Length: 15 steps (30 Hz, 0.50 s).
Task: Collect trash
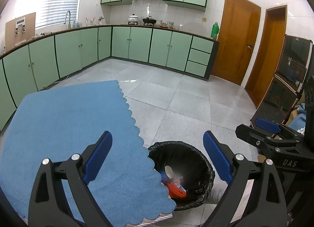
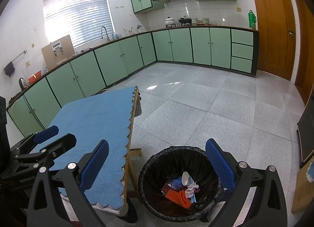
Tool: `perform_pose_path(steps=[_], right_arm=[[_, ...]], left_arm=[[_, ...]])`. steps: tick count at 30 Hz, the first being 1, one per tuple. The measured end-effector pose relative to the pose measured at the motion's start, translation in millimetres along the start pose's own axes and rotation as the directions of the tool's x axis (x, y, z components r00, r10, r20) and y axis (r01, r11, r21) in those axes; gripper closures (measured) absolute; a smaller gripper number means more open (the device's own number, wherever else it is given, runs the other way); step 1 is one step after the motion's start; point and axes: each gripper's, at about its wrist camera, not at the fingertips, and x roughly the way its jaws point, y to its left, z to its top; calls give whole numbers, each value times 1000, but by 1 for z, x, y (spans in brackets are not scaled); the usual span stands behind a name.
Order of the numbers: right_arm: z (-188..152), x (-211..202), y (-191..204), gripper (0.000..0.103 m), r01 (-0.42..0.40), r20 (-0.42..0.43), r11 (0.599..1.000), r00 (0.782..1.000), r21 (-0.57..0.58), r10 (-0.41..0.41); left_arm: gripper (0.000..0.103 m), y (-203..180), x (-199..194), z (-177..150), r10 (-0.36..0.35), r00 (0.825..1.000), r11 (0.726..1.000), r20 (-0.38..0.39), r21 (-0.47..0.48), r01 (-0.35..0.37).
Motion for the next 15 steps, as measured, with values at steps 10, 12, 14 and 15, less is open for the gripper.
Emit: perform_pose_path(steps=[10, 12, 14, 15], right_arm=[[2, 1, 1, 6, 1, -4, 1000, 1000, -1, -1], [2, 1, 2, 6, 0, -5, 1000, 1000, -1, 0], [3, 3, 1, 6, 2, -6, 1000, 1000, -2, -2], [2, 3, 1, 6, 2, -7, 1000, 1000, -1, -2]], left_arm=[[12, 0, 0, 0, 5, 1000, 1000, 6, -2, -5], [12, 0, 1, 0, 6, 1000, 1000, 6, -3, -6], [12, 0, 1, 0, 14, 1000, 1000, 5, 0, -14], [12, -1, 1, 0, 14, 1000, 1000, 7, 2, -14]])
